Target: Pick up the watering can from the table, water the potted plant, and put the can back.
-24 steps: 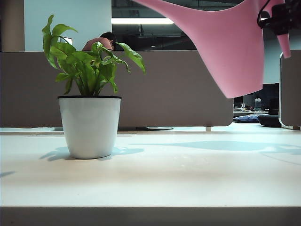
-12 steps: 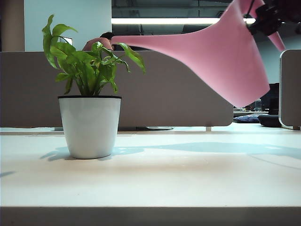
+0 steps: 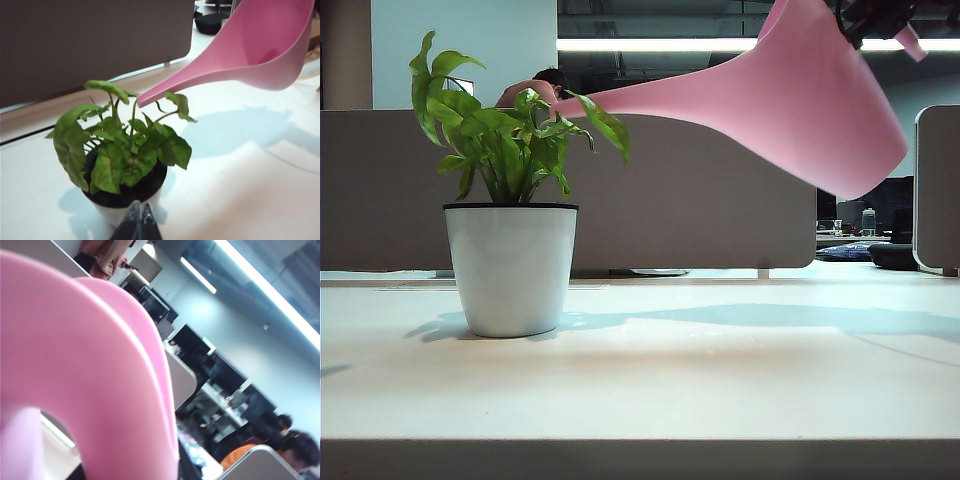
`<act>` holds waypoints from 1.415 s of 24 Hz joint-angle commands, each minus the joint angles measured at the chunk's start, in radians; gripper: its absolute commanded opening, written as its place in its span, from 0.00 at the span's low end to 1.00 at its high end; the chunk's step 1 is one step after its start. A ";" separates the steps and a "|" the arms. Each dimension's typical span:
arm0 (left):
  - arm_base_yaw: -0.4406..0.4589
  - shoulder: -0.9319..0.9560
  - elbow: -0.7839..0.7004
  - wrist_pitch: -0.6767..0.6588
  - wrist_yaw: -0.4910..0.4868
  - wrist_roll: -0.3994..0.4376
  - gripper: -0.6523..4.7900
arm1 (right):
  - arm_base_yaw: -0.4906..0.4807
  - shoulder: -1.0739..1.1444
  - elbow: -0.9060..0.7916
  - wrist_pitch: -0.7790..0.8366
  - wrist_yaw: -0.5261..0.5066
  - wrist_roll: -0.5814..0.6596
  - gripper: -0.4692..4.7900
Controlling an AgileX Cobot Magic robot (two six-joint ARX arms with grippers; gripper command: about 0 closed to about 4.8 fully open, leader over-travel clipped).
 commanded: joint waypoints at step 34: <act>0.000 -0.002 0.006 0.002 0.005 0.003 0.11 | 0.064 -0.021 0.109 0.004 -0.026 -0.228 0.37</act>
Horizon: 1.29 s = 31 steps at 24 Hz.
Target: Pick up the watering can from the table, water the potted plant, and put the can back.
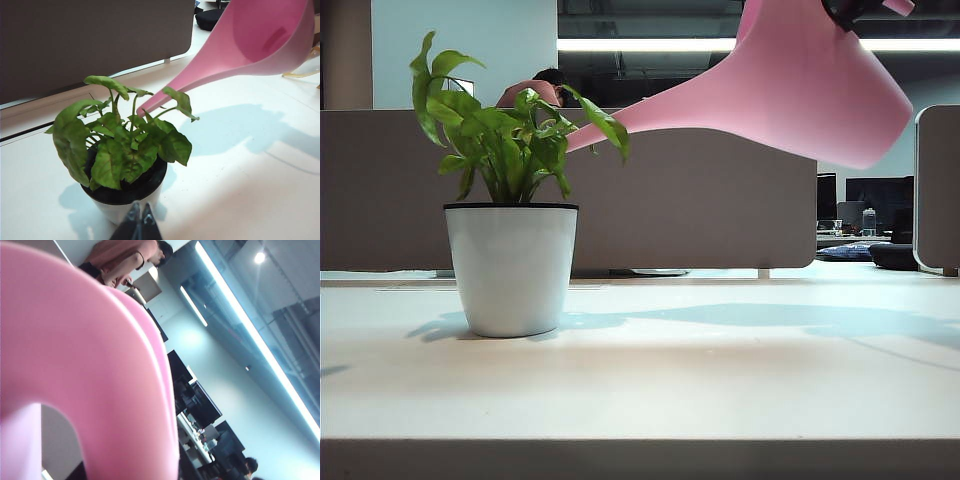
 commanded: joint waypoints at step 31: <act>0.000 -0.003 0.006 0.004 0.005 0.003 0.11 | 0.042 -0.018 0.139 -0.058 -0.097 -0.165 0.37</act>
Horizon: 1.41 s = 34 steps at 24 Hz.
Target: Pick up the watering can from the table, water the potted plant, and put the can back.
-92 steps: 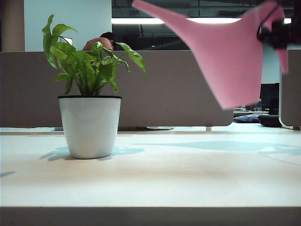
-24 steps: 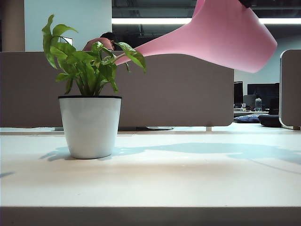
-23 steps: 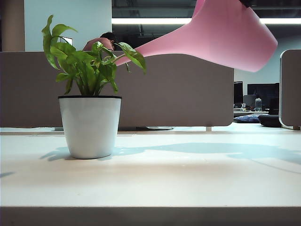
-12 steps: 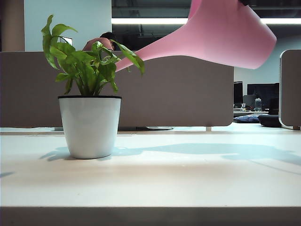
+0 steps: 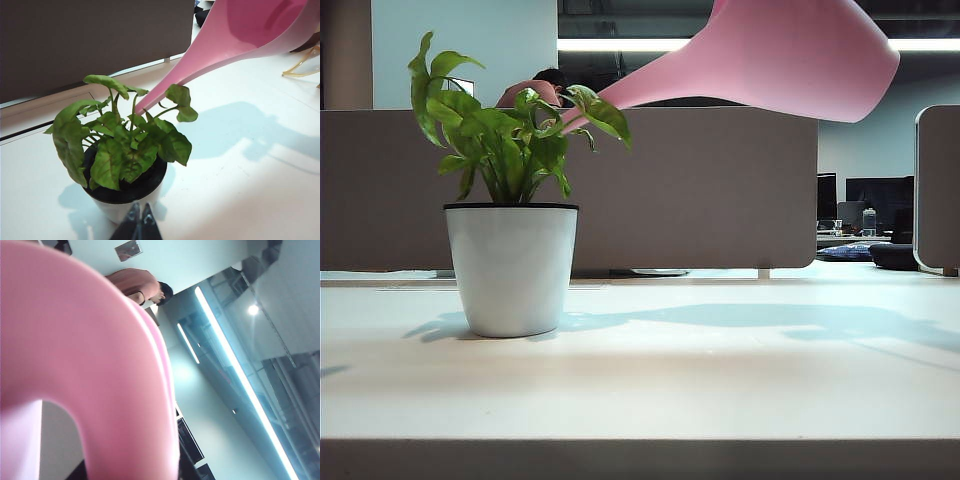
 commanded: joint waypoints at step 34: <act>0.000 -0.003 0.006 -0.007 0.005 0.003 0.11 | 0.006 -0.027 -0.014 -0.159 0.140 0.394 0.36</act>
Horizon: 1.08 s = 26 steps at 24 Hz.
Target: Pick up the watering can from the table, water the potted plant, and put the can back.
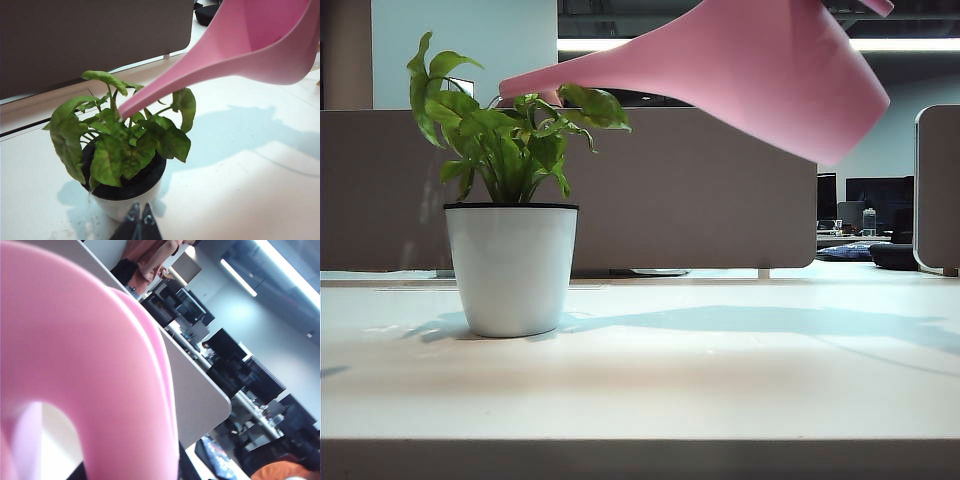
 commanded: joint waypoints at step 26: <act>0.000 -0.002 0.006 -0.009 -0.001 0.004 0.11 | -0.174 0.416 -0.192 0.598 0.087 0.814 0.30</act>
